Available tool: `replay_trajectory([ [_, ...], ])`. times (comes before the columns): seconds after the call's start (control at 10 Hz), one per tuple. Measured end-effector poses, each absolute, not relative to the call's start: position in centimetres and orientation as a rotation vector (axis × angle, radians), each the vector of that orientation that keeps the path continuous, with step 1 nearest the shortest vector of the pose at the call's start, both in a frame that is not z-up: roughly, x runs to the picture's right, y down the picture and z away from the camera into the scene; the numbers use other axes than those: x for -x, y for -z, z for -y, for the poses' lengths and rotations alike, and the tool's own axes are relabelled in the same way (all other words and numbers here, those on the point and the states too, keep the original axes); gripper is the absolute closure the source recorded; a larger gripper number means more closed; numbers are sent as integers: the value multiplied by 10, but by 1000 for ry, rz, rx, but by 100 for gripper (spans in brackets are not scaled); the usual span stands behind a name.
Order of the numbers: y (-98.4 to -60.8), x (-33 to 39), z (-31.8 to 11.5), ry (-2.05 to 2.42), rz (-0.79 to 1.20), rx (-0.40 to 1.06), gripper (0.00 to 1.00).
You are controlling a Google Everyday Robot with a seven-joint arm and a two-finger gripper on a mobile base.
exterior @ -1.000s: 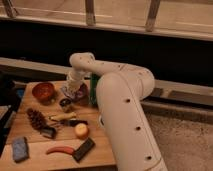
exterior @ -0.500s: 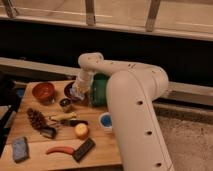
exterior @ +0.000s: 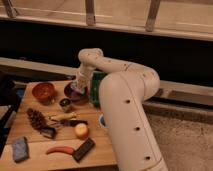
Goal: Wipe purple bowl with towel
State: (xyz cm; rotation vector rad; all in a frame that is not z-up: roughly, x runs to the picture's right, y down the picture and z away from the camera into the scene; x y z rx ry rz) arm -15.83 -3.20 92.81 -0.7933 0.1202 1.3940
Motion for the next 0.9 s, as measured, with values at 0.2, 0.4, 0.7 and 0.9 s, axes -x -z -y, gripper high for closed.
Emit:
replay_trajectory([
  [0.2, -931, 193, 36, -1342, -82, 823, 100],
  [0.4, -920, 215, 27, -1300, -56, 854, 100],
  [0.7, -907, 208, 10, -1306, -79, 864, 100],
  [0.9, -901, 178, 0, -1366, -109, 864, 100],
])
